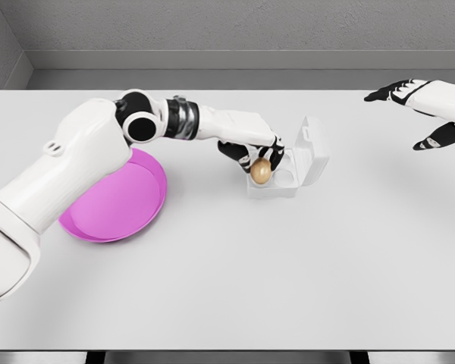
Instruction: Pack egg into the box and close the box lid
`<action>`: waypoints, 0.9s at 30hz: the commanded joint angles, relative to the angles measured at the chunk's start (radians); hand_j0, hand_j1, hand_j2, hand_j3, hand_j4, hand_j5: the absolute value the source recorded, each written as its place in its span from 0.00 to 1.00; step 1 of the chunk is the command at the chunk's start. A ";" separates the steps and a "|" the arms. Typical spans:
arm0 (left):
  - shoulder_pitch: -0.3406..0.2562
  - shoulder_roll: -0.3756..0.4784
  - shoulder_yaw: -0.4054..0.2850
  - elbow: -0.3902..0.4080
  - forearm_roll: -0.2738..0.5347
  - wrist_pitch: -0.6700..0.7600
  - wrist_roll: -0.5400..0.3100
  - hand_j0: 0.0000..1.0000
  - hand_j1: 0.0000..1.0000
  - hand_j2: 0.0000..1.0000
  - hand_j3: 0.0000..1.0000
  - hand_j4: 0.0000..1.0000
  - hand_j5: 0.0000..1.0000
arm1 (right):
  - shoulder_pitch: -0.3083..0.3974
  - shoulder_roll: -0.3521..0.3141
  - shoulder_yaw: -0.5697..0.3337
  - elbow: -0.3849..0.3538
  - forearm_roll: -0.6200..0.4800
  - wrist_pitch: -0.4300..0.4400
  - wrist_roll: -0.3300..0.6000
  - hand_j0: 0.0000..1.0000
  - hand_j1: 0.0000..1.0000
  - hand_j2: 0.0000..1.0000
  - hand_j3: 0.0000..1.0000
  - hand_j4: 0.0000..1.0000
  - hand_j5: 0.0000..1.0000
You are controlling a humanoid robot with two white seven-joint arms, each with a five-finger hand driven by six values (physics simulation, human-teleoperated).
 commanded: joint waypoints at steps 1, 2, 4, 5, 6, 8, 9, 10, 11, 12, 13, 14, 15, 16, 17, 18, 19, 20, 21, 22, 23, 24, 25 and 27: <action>0.000 -0.016 -0.001 0.015 -0.005 0.003 0.001 0.38 0.38 0.38 0.38 0.38 0.38 | 0.000 -0.001 0.000 0.000 -0.001 0.003 0.000 1.00 1.00 1.00 1.00 1.00 1.00; 0.000 -0.016 -0.001 0.018 -0.006 0.003 0.001 0.38 0.38 0.38 0.38 0.38 0.38 | 0.000 -0.001 0.001 0.000 -0.001 0.003 0.000 1.00 1.00 1.00 1.00 1.00 1.00; 0.000 -0.016 -0.001 0.018 -0.006 0.003 0.001 0.39 0.39 0.39 0.39 0.39 0.39 | 0.000 -0.001 0.001 0.000 -0.001 0.003 0.000 1.00 1.00 1.00 1.00 1.00 1.00; 0.000 -0.016 -0.001 0.021 -0.006 0.003 0.001 0.39 0.39 0.39 0.39 0.39 0.39 | 0.000 -0.001 0.001 0.000 -0.001 0.003 0.000 1.00 1.00 1.00 1.00 1.00 1.00; 0.000 -0.017 -0.001 0.027 -0.006 0.003 0.001 0.39 0.39 0.39 0.39 0.39 0.39 | 0.000 -0.001 0.001 0.000 0.000 0.003 0.000 1.00 1.00 1.00 1.00 1.00 1.00; 0.000 -0.024 -0.001 0.033 -0.011 0.003 0.001 0.39 0.39 0.39 0.39 0.39 0.39 | 0.000 -0.001 0.001 0.000 0.006 0.003 0.000 1.00 1.00 1.00 1.00 1.00 1.00; 0.000 -0.027 -0.001 0.033 -0.016 0.003 0.001 0.39 0.39 0.39 0.39 0.39 0.39 | 0.000 -0.001 0.001 0.000 0.006 0.003 0.000 1.00 1.00 1.00 1.00 1.00 1.00; 0.000 -0.033 -0.001 0.033 -0.023 0.003 0.001 0.39 0.39 0.39 0.39 0.39 0.39 | 0.000 -0.001 0.001 0.000 0.011 0.003 0.000 1.00 1.00 1.00 1.00 1.00 1.00; 0.000 -0.036 -0.001 0.035 -0.031 0.003 0.001 0.39 0.39 0.39 0.39 0.39 0.39 | 0.000 -0.001 0.001 0.000 0.012 0.003 0.000 1.00 1.00 1.00 1.00 1.00 1.00; 0.000 -0.036 -0.001 0.035 -0.034 0.003 0.001 0.39 0.39 0.39 0.39 0.39 0.39 | 0.000 -0.001 0.001 0.000 0.012 0.003 0.000 1.00 1.00 1.00 1.00 1.00 1.00; 0.000 -0.036 -0.001 0.035 -0.036 0.003 0.001 0.39 0.39 0.39 0.39 0.39 0.39 | 0.000 -0.001 0.001 0.000 0.011 0.003 0.000 1.00 1.00 1.00 1.00 1.00 1.00; 0.000 -0.036 -0.001 0.035 -0.036 0.003 0.001 0.39 0.39 0.39 0.39 0.39 0.39 | 0.000 -0.001 0.001 0.000 0.012 0.003 0.000 1.00 1.00 1.00 1.00 1.00 1.00; 0.000 -0.036 -0.001 0.035 -0.037 0.003 0.001 0.39 0.39 0.39 0.39 0.39 0.39 | 0.000 -0.001 0.001 0.000 0.012 0.003 0.000 1.00 1.00 1.00 1.00 1.00 1.00; -0.002 -0.036 -0.001 0.036 -0.037 0.003 0.001 0.39 0.39 0.39 0.39 0.39 0.39 | 0.000 -0.001 0.001 0.000 0.012 0.003 0.000 1.00 1.00 1.00 1.00 1.00 1.00; -0.002 -0.037 -0.001 0.058 -0.037 0.003 0.001 0.39 0.39 0.39 0.39 0.39 0.39 | 0.000 -0.001 0.001 0.000 0.012 0.003 0.000 1.00 1.00 1.00 1.00 1.00 1.00; -0.005 -0.040 -0.001 0.071 -0.039 0.003 0.001 0.39 0.39 0.39 0.39 0.39 0.39 | 0.000 -0.001 0.001 0.000 0.012 0.003 0.000 1.00 1.00 1.00 1.00 1.00 1.00; -0.005 -0.042 -0.001 0.071 -0.045 0.003 0.001 0.39 0.39 0.39 0.39 0.39 0.39 | 0.000 -0.001 0.001 0.000 0.012 0.003 0.000 1.00 1.00 1.00 1.00 1.00 1.00; -0.005 -0.043 -0.001 0.071 -0.046 0.003 0.001 0.39 0.39 0.39 0.39 0.39 0.39 | 0.000 -0.001 0.001 0.000 0.012 0.003 0.000 1.00 1.00 1.00 1.00 1.00 1.00; -0.005 -0.043 -0.001 0.071 -0.057 0.003 0.001 0.39 0.39 0.39 0.39 0.39 0.39 | 0.000 -0.001 0.001 0.000 0.012 0.003 0.000 1.00 1.00 1.00 1.00 1.00 1.00; -0.005 -0.045 -0.001 0.071 -0.069 0.003 0.001 0.39 0.39 0.39 0.39 0.39 0.39 | 0.000 -0.001 0.001 0.000 0.012 0.003 0.000 1.00 1.00 1.00 1.00 1.00 1.00; -0.005 -0.048 -0.001 0.071 -0.072 0.003 0.001 0.39 0.39 0.39 0.39 0.39 0.39 | 0.000 -0.001 0.001 0.000 0.012 0.003 0.000 1.00 1.00 1.00 1.00 1.00 1.00; -0.005 -0.051 -0.001 0.071 -0.074 0.003 0.001 0.39 0.39 0.39 0.39 0.39 0.39 | 0.000 -0.001 0.001 0.000 0.012 0.003 0.000 1.00 1.00 1.00 1.00 1.00 1.00; -0.005 -0.051 -0.001 0.071 -0.074 0.003 0.001 0.40 0.40 0.40 0.40 0.40 0.40 | 0.000 -0.001 0.001 0.000 0.012 0.003 0.000 1.00 1.00 1.00 1.00 1.00 1.00; -0.005 -0.051 -0.001 0.071 -0.074 0.003 0.001 0.41 0.41 0.41 0.41 0.41 0.41 | 0.000 -0.001 0.001 0.000 0.012 0.003 0.000 1.00 1.00 1.00 1.00 1.00 1.00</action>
